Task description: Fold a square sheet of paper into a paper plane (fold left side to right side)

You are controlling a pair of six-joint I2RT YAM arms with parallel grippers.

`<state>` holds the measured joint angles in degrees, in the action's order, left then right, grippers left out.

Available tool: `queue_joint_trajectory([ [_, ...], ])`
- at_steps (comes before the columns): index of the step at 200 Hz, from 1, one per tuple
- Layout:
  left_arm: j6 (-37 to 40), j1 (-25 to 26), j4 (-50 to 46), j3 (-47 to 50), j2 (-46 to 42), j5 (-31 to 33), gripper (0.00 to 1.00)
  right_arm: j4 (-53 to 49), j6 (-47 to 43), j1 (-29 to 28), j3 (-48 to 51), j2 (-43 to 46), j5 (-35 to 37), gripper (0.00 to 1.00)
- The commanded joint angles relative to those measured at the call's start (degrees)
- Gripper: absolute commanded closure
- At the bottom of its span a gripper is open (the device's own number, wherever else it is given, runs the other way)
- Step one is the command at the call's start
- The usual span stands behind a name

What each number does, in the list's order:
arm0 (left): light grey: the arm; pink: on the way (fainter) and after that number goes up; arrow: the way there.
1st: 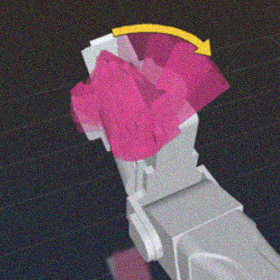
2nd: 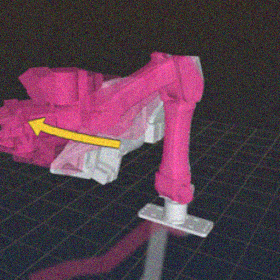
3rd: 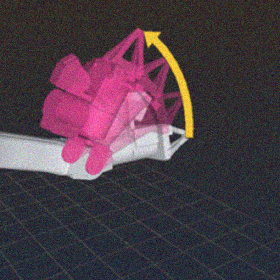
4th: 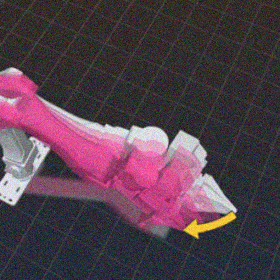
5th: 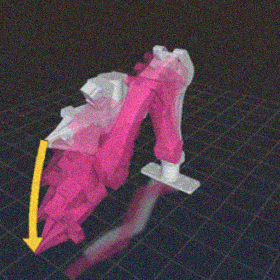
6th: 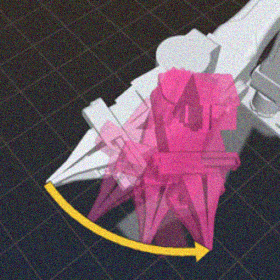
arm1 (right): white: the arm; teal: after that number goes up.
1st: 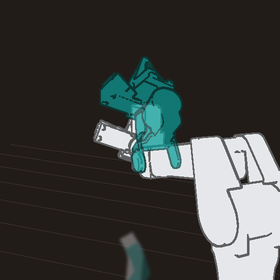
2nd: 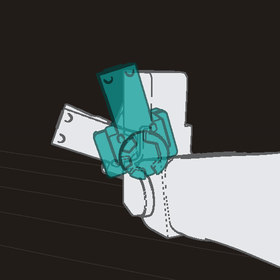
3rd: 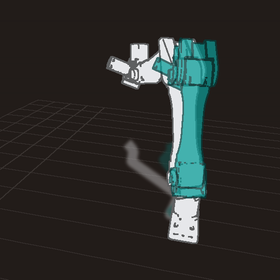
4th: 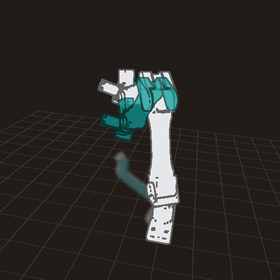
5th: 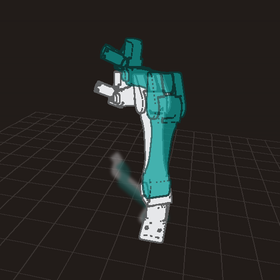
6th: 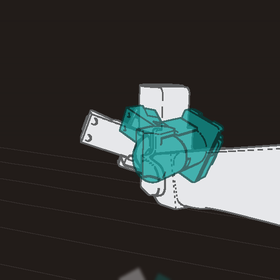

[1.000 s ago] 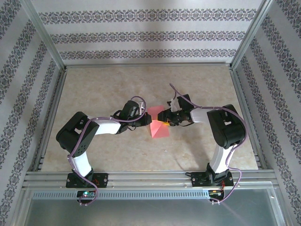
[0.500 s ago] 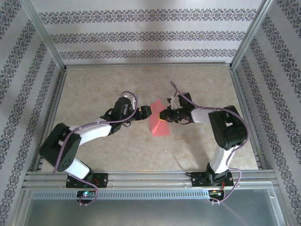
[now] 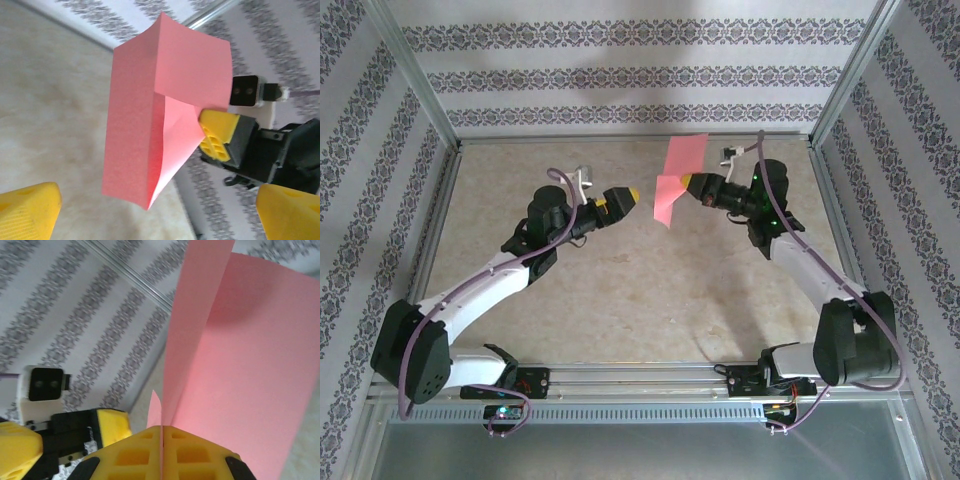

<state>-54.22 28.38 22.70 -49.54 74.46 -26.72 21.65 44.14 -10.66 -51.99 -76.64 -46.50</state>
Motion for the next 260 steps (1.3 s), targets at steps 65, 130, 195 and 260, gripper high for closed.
queue_joint_trajectory([
  [65,-11.07,2.63,18.04,-4.52,9.81,-8.0,0.0,9.86,9.37,-3.71,-1.6,3.65,4.3,1.0],
  [130,-14.01,3.36,25.58,-5.63,13.15,-8.91,0.17,10.08,9.79,-6.72,-0.58,3.93,7.24,1.0],
  [195,-14.66,3.44,26.03,-6.65,13.52,-10.43,0.4,10.08,9.93,-8.92,1.36,3.87,11.23,1.0],
  [260,-14.74,3.44,25.7,-7.05,13.19,-10.72,0.56,10.17,9.3,-9.74,2.15,3.18,12.57,1.0],
])
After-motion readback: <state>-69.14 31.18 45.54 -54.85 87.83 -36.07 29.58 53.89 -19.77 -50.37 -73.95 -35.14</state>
